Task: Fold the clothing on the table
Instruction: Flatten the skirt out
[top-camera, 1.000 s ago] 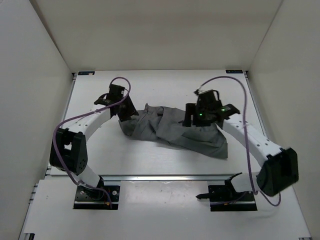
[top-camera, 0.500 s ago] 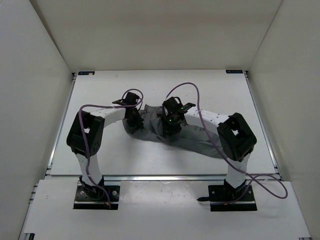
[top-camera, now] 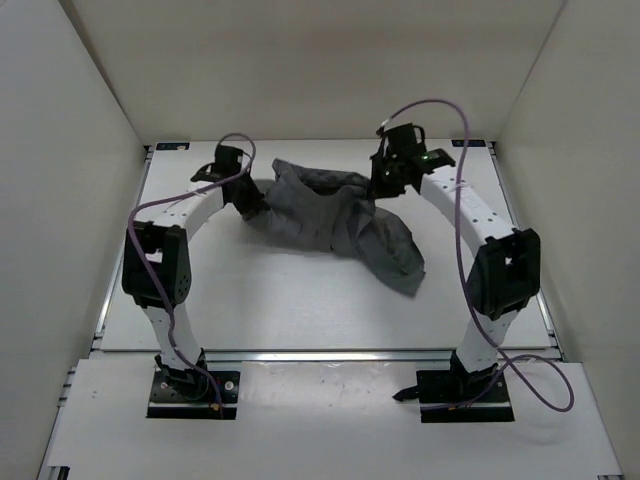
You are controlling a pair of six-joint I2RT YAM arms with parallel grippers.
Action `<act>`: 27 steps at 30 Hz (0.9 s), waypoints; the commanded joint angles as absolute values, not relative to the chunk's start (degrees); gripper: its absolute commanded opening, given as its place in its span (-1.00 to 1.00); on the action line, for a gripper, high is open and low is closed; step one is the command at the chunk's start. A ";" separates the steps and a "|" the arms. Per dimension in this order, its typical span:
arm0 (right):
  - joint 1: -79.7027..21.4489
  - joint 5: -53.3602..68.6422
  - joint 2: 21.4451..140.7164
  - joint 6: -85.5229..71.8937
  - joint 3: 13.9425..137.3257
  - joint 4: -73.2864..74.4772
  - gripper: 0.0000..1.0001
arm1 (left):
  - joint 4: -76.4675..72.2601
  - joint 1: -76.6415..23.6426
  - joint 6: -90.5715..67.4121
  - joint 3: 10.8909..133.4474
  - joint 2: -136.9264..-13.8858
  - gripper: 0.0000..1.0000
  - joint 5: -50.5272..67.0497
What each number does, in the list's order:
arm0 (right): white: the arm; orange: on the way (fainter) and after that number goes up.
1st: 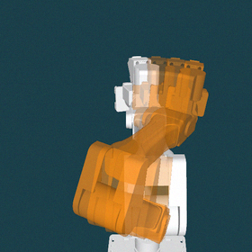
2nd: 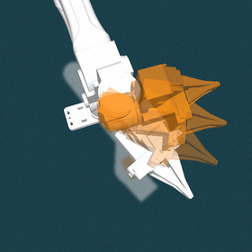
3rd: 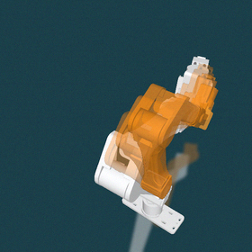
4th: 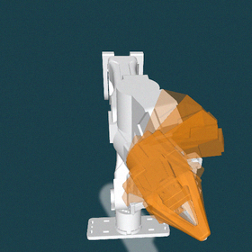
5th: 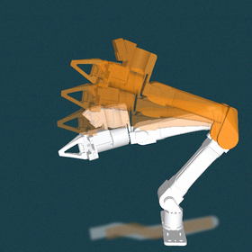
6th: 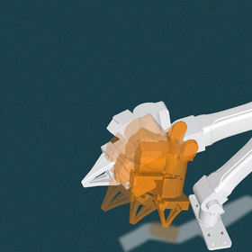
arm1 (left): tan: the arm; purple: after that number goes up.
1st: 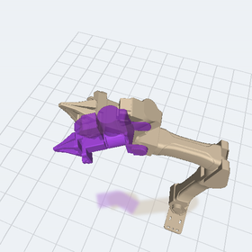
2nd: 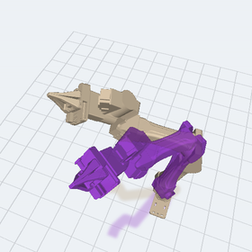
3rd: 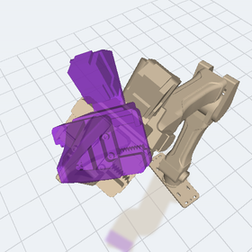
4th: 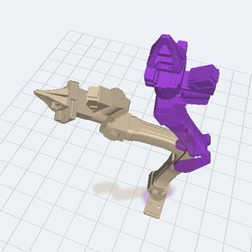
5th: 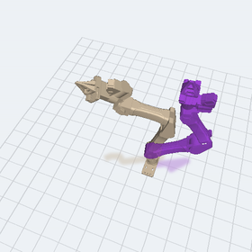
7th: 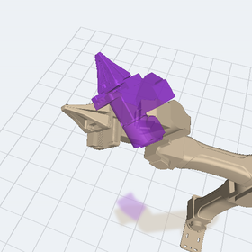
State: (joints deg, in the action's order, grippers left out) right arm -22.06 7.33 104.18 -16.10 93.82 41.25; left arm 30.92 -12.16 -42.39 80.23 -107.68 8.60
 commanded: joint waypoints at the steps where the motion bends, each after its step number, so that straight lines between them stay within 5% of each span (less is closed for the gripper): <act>1: -22.50 5.11 95.38 -7.58 99.75 45.96 -1.00 | 28.23 -11.43 -38.32 81.76 -96.72 -0.90 6.95; 9: -21.89 12.46 76.49 -4.48 68.34 41.66 -1.00 | 21.17 -10.90 -37.09 50.47 -77.35 -0.27 5.54; 10: -21.71 13.00 74.12 -5.00 63.68 42.62 -0.55 | 21.96 -10.46 -36.65 46.88 -76.91 0.01 6.15; 12: -20.31 14.14 70.86 -6.49 57.52 43.15 0.03 | 23.29 -9.58 -36.56 43.25 -76.82 0.25 8.08; 16: -15.84 16.95 64.52 -10.45 48.09 42.01 0.29 | 25.04 -10.54 -36.47 39.99 -75.50 0.41 8.70; 23: -7.74 20.38 63.28 -16.60 42.11 39.20 0.29 | 23.30 -16.52 -43.41 33.58 -64.00 0.60 4.66; 27: -7.73 19.95 65.47 -21.08 39.03 34.64 0.28 | 23.20 -18.28 -45.79 38.38 -68.53 0.63 2.63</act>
State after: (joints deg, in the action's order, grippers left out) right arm -7.55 18.37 64.34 -16.56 41.01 39.51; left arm 24.73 -17.45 -42.83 34.85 -65.43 5.23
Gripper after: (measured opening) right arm 0.645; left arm 0.812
